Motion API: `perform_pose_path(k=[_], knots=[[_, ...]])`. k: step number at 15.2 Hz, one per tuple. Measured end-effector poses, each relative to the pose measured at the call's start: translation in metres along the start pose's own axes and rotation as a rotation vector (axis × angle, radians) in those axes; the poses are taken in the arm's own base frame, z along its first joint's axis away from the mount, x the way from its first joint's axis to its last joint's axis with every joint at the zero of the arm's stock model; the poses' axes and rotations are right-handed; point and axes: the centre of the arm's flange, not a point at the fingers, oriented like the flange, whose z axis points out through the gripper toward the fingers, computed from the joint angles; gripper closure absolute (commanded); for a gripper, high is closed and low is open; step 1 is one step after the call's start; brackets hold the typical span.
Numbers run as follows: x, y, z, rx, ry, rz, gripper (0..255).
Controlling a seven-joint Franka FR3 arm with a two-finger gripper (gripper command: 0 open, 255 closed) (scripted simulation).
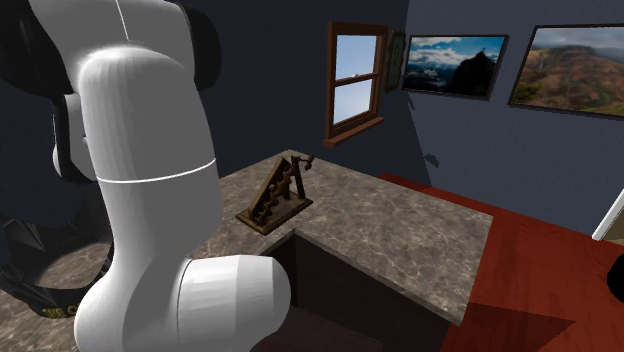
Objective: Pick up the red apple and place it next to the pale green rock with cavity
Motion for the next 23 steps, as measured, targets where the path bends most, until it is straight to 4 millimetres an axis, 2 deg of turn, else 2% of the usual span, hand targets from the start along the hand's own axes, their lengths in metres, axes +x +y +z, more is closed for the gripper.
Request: perform_pose_path(k=[20,23], knots=[[0.018,-0.031,0.100,0.000,0.000,0.000,255],[0.020,-0.032,0.108,-0.007,0.001,0.002,255]])
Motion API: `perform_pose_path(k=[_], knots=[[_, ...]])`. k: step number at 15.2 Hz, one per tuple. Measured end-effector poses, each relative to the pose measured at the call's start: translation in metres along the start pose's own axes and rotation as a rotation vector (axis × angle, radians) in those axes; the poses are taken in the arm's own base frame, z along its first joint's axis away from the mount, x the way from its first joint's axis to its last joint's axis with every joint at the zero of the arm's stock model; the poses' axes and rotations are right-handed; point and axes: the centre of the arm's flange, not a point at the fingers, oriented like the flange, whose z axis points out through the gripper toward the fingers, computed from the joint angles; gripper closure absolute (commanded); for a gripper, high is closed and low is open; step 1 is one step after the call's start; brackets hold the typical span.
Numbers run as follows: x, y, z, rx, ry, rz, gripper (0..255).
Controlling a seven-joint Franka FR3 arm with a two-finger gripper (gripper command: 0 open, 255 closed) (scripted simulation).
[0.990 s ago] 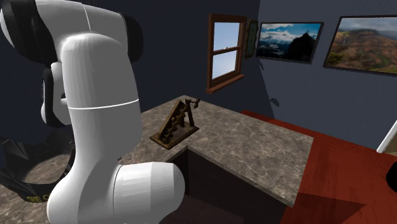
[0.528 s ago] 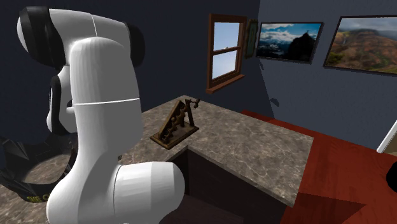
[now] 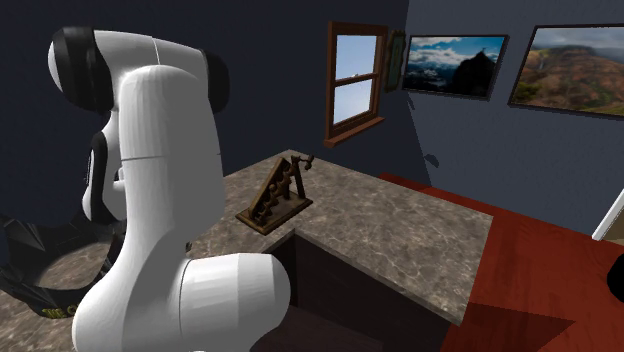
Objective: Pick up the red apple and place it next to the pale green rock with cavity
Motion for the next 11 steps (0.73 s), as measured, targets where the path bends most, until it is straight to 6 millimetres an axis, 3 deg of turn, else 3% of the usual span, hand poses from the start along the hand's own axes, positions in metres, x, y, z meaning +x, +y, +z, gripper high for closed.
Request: perform_pose_path(k=[4,5,11], knots=[[0.0004,0.0002,0.0023,-0.005,-0.001,0.001,255],[0.0003,0.0002,0.0030,-0.005,-0.001,0.001,0],[-0.0006,-0.0020,0.0036,0.006,-0.001,-0.002,0]])
